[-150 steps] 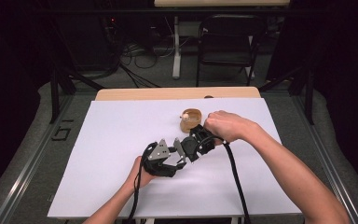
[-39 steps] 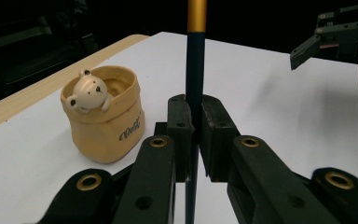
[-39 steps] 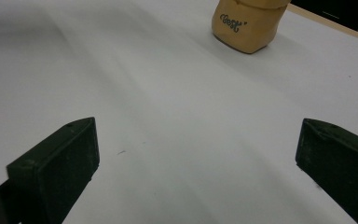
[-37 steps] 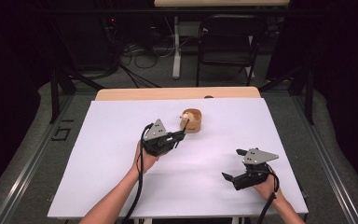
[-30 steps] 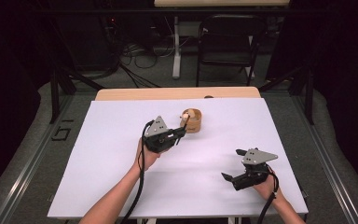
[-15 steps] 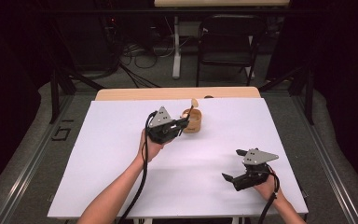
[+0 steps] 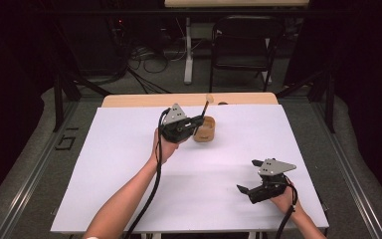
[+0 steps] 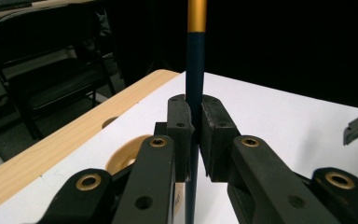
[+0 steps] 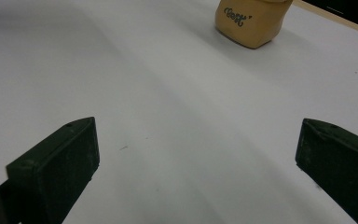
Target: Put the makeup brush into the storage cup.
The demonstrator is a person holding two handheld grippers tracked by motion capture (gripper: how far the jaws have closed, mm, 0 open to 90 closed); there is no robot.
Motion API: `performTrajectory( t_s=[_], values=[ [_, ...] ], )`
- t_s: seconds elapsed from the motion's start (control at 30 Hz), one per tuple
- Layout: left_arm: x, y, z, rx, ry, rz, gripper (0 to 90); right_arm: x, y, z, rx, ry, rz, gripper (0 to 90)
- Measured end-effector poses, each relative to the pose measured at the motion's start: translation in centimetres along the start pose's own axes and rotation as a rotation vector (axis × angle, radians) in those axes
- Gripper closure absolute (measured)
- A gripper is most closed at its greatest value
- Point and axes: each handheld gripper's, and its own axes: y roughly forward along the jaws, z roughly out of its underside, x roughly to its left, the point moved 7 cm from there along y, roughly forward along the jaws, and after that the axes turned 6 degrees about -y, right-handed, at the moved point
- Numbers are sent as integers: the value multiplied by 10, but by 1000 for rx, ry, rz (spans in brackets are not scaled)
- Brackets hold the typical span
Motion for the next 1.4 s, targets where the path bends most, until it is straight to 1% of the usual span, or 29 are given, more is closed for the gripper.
performTrajectory(
  t_s=[0.07, 0.1, 0.17, 0.2, 0.3, 0.47, 0.53, 0.67, 0.7, 0.8, 1.0, 1.03, 1.07, 1.13, 1.4],
  values=[
    [1, 3, -2, 1, 0, 0, 831, 0, 0, 0, -10, 5, 1, 0],
    [1, 3, -2, 1, 0, 0, 831, -1, 0, 0, -5, 4, 5, 0],
    [3, 7, -5, -6, -2, -15, 831, -2, -1, 0, -5, 4, 3, 0],
    [3, 7, -5, -6, -2, -15, 831, -2, -1, 0, -5, 4, 3, 0],
    [7, 12, -7, -12, -22, -21, 831, -2, -2, 0, -7, 9, 4, 0],
    [11, 18, -8, -12, -29, -32, 831, -2, -1, 0, -6, 5, 3, 0],
    [13, 22, -10, -19, -41, -35, 830, -2, -2, 1, -5, 9, 2, 0],
    [13, 26, -12, -26, -42, -36, 831, -2, -2, 1, -3, 8, 1, 0],
    [12, 30, -13, -31, -49, -34, 831, -2, -2, 1, -3, 8, 1, 0],
    [12, 34, -14, -32, -48, -38, 830, -2, -2, 1, -2, 7, 1, 0],
    [11, 42, -15, -30, -42, -49, 829, -2, -2, 1, -2, 8, 0, 0],
    [12, 43, -15, -35, -46, -63, 829, -2, -2, 1, -2, 9, -1, 0],
    [12, 44, -15, -36, -50, -50, 829, -2, -2, 1, -2, 9, -1, 0],
    [13, 47, -14, -42, -54, -59, 829, -2, -2, 2, -1, 9, -2, 0],
    [17, 55, -11, -48, -65, -69, 829, -2, -1, 2, 2, 6, -2, 0]
  ],
)
